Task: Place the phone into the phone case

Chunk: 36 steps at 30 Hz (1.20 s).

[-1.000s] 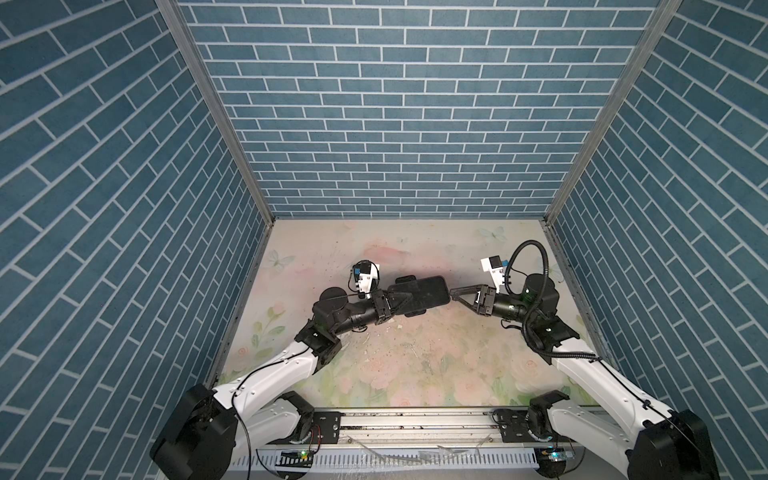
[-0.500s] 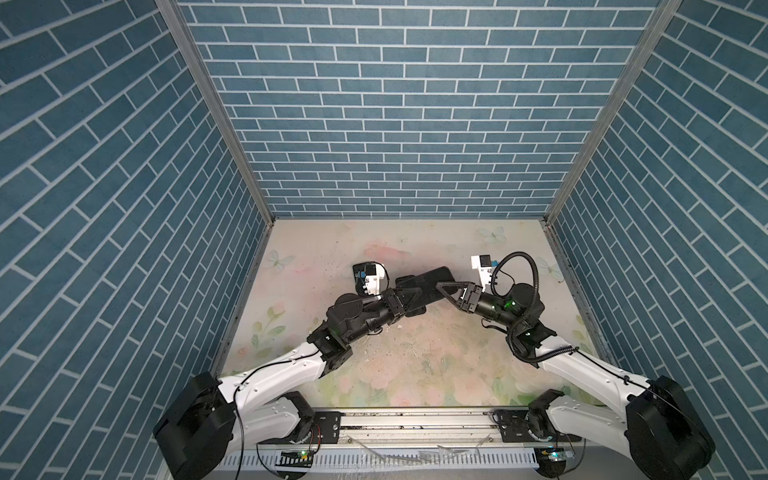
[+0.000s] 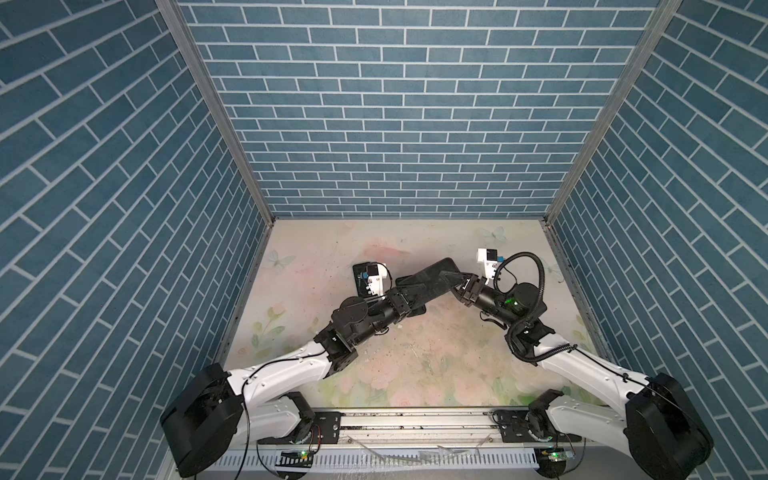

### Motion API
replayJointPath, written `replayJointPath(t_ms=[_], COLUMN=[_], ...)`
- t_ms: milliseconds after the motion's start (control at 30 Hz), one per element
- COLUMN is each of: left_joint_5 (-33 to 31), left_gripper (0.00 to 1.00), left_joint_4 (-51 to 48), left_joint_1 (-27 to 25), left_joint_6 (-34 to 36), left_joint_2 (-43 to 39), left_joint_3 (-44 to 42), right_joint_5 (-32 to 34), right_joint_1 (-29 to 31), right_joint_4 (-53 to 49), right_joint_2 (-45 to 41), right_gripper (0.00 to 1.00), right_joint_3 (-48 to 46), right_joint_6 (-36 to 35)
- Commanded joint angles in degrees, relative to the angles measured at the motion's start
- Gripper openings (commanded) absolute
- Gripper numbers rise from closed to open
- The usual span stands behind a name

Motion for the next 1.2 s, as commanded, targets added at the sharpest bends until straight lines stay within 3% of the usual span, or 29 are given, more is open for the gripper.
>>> replayJointPath(t_ms=[0, 100, 267, 367, 467, 567, 700, 933, 1100, 1167], left_joint_5=[0.3, -0.6, 0.1, 9.8, 22.1, 30.2, 36.3, 39.8, 41.5, 41.7], left_gripper=[0.50, 0.71, 0.89, 0.89, 0.89, 0.84, 0.76, 0.59, 0.36, 0.31], left_joint_4=[-6.6, -20.1, -45.0, -50.8, -50.6, -48.3, -38.5, -28.1, -18.3, -15.0], left_joint_1=[-0.3, 1.0, 7.0, 13.2, 17.0, 17.2, 17.2, 16.2, 15.0, 14.3], left_joint_6=[6.3, 13.4, 28.5, 34.8, 37.2, 38.4, 34.7, 29.2, 22.9, 20.8], left_joint_2=[-4.5, -11.7, -24.3, -24.5, -19.3, -11.9, -5.7, 0.4, 4.2, 5.4], left_joint_3=[0.4, 1.1, 5.6, 9.2, 12.7, 15.3, 14.8, 15.3, 15.1, 15.0], right_joint_5=[-0.5, -6.5, -29.5, -39.8, -44.4, -46.7, -48.4, -49.4, -50.1, -50.2], right_joint_1=[-0.6, -3.8, -11.7, -12.0, -12.0, -12.0, -11.9, -11.4, -11.0, -11.0], right_joint_4=[-6.1, -13.5, -21.8, -28.0, -27.7, -27.4, -27.3, -27.3, -26.6, -26.3], right_joint_2=[-2.1, -3.9, -1.9, 1.4, 4.2, 7.3, 10.2, 12.4, 13.0, 13.2], right_gripper=[0.02, 0.00, 0.00, 0.00, 0.00, 0.00, 0.00, 0.00, 0.00, 0.00], right_joint_3=[3.6, 6.6, 13.4, 17.9, 19.8, 21.6, 23.2, 23.0, 22.5, 22.2], right_joint_6=[-8.5, -10.9, -12.8, -16.7, -17.7, -17.8, -17.7, -17.5, -17.5, -17.5])
